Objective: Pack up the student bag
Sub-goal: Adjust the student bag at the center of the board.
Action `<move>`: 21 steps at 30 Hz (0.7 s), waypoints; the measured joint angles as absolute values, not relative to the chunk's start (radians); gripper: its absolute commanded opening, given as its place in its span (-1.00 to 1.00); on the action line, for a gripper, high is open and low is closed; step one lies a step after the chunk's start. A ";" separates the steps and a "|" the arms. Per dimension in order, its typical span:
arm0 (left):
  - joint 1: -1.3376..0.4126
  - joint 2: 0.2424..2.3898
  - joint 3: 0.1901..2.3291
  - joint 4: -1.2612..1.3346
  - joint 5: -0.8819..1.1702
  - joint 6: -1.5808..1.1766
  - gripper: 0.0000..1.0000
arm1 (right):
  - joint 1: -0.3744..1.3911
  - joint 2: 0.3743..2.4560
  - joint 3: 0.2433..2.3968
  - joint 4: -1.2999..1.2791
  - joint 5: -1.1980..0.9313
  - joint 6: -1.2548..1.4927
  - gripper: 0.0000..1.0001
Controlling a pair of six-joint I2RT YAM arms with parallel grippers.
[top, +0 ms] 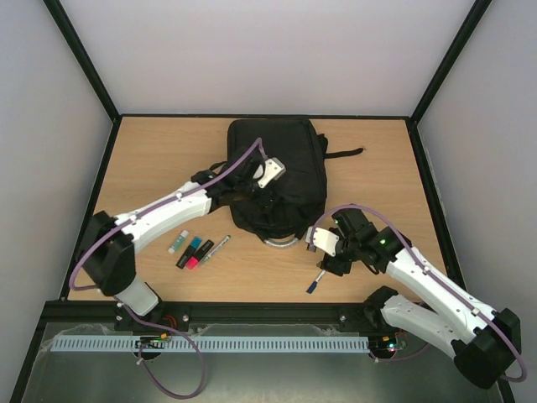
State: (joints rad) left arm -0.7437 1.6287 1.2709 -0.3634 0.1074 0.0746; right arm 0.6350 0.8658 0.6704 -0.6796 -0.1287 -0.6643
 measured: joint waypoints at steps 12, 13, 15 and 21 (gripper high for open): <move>-0.714 1.261 1.052 -0.347 -0.019 0.015 0.99 | 0.635 0.937 0.622 -0.697 -0.080 -0.724 0.23; -0.698 1.252 1.028 -0.348 -0.036 0.001 0.99 | 0.635 0.944 0.622 -0.698 -0.076 -0.732 0.23; -0.656 1.242 0.976 -0.346 -0.068 -0.034 0.99 | 0.635 0.959 0.622 -0.698 -0.070 -0.742 0.18; -0.474 1.258 0.863 -0.350 -0.098 -0.147 0.74 | 0.635 1.012 0.677 -0.664 -0.094 -0.710 0.11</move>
